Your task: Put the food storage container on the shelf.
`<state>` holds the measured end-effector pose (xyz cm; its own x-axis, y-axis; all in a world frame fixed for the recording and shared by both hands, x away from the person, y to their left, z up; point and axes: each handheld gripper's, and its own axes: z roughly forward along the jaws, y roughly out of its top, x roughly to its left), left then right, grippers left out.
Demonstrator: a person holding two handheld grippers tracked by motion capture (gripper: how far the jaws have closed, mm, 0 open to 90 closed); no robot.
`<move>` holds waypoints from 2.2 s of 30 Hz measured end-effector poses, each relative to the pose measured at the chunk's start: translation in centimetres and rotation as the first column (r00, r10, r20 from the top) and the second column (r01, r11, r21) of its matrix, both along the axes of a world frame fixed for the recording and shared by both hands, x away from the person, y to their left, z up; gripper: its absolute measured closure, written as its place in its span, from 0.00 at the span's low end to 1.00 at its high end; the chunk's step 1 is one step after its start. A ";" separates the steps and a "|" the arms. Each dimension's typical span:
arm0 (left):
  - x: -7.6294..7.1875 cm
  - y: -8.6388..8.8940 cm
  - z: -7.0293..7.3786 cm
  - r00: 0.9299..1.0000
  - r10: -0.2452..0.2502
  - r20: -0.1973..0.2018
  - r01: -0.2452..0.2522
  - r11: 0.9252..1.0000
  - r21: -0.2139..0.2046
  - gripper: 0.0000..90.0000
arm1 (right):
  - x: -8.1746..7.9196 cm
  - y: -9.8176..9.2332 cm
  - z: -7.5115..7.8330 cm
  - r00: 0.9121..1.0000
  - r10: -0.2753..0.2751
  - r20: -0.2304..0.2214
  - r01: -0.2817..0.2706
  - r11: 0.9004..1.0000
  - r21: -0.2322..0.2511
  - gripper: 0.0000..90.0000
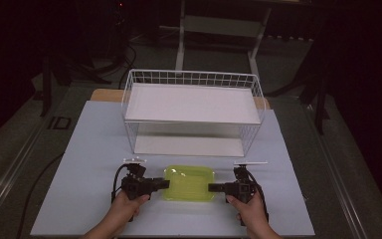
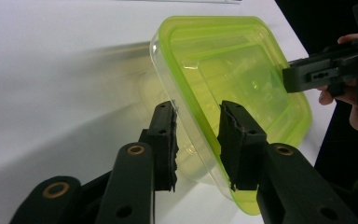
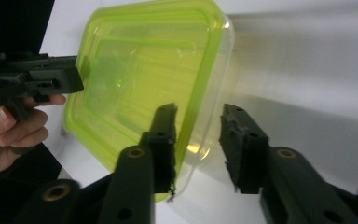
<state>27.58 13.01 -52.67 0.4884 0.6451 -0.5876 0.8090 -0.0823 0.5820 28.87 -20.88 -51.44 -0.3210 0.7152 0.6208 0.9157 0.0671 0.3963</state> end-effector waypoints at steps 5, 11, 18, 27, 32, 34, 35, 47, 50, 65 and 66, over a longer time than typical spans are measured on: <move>-0.4 -0.3 0.2 1.000 -0.005 -0.007 0.005 1.000 0.003 0.81 | -0.4 0.4 0.5 1.000 0.007 0.022 -0.006 1.000 -0.013 0.83; -0.9 -0.4 0.4 1.000 0.011 -0.012 -0.011 1.000 -0.002 0.85 | -0.7 0.4 0.9 0.999 0.004 0.035 -0.004 1.000 -0.016 0.86; -0.7 -0.3 1.2 1.000 0.029 -0.009 -0.029 1.000 -0.012 0.88 | -0.6 0.3 1.5 0.998 0.009 0.057 -0.008 1.000 -0.012 0.88; 0.2 -0.4 3.0 0.998 0.049 0.040 -0.048 0.999 -0.027 0.89 | 0.2 0.2 3.2 0.995 0.000 0.101 0.001 1.000 -0.008 0.88; 1.0 -0.5 4.1 0.996 0.061 0.072 -0.059 0.998 -0.027 0.89 | 0.9 0.2 4.5 0.990 -0.013 0.142 0.014 1.000 -0.002 0.88; 1.4 -0.6 4.5 0.994 0.070 0.085 -0.068 0.997 -0.026 0.89 | 1.2 0.2 4.9 0.988 -0.020 0.153 0.020 1.000 0.002 0.88; 1.5 -0.6 4.6 0.993 0.073 0.091 -0.071 0.997 -0.026 0.89 | 1.5 0.2 5.0 0.986 -0.026 0.165 0.027 1.000 0.000 0.88; 4.1 -0.5 4.3 0.987 0.118 0.109 -0.116 0.993 -0.022 0.90 | 3.9 0.7 4.7 0.981 -0.066 0.184 0.067 0.998 -0.003 0.88; 4.8 -0.5 4.0 0.986 0.123 0.110 -0.122 0.992 -0.014 0.89 | 4.7 0.9 4.3 0.979 -0.073 0.192 0.076 0.997 -0.005 0.88; 7.6 0.0 2.5 0.972 0.188 0.138 -0.187 0.982 -0.021 0.90 | 7.8 2.4 3.1 0.965 -0.125 0.231 0.133 0.991 -0.019 0.88; 7.8 0.0 2.4 0.972 0.184 0.146 -0.184 0.983 -0.017 0.89 | 8.0 2.4 3.0 0.964 -0.130 0.230 0.137 0.990 -0.016 0.88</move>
